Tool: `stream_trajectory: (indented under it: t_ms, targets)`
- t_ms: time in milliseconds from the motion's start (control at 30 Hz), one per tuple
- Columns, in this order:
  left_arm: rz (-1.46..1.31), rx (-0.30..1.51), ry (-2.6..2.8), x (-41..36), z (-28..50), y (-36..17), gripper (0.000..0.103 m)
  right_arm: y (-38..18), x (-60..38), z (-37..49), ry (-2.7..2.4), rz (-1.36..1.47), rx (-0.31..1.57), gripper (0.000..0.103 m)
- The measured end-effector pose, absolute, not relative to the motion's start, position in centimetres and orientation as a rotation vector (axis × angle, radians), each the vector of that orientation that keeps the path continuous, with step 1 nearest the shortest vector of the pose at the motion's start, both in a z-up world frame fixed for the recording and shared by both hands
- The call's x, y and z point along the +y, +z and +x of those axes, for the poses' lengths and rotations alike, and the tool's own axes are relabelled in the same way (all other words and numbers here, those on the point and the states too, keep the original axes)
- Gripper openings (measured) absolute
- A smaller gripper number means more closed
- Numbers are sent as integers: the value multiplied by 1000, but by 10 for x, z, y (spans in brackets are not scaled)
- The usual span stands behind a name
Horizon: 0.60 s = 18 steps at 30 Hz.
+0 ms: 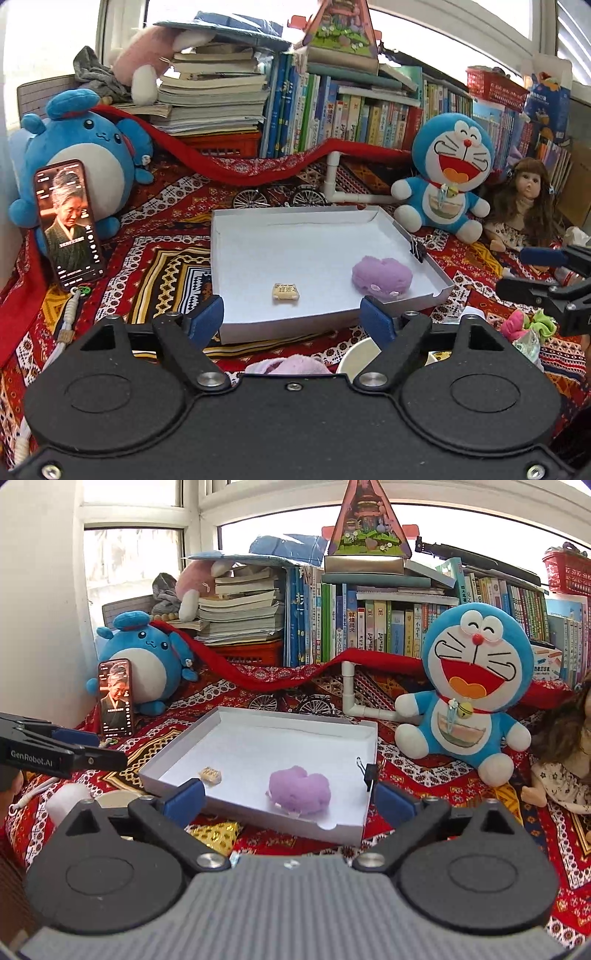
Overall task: Organize soft objects
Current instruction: 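Withdraw both open tools from the white box back toward the pile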
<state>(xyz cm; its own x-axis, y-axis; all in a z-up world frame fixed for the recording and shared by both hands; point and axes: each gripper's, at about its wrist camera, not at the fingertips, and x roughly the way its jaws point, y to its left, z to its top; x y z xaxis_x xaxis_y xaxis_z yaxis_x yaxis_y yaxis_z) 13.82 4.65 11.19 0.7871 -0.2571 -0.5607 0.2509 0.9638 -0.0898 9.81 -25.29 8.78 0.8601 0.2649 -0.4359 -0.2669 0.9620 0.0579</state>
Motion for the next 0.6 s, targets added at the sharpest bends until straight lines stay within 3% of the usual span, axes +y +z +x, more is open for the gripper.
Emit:
stream_trajectory:
  t_ms: [600]
  targets:
    - [-16, 498, -189, 68, 88, 93, 87, 64, -267, 61, 215, 31, 400, 103]
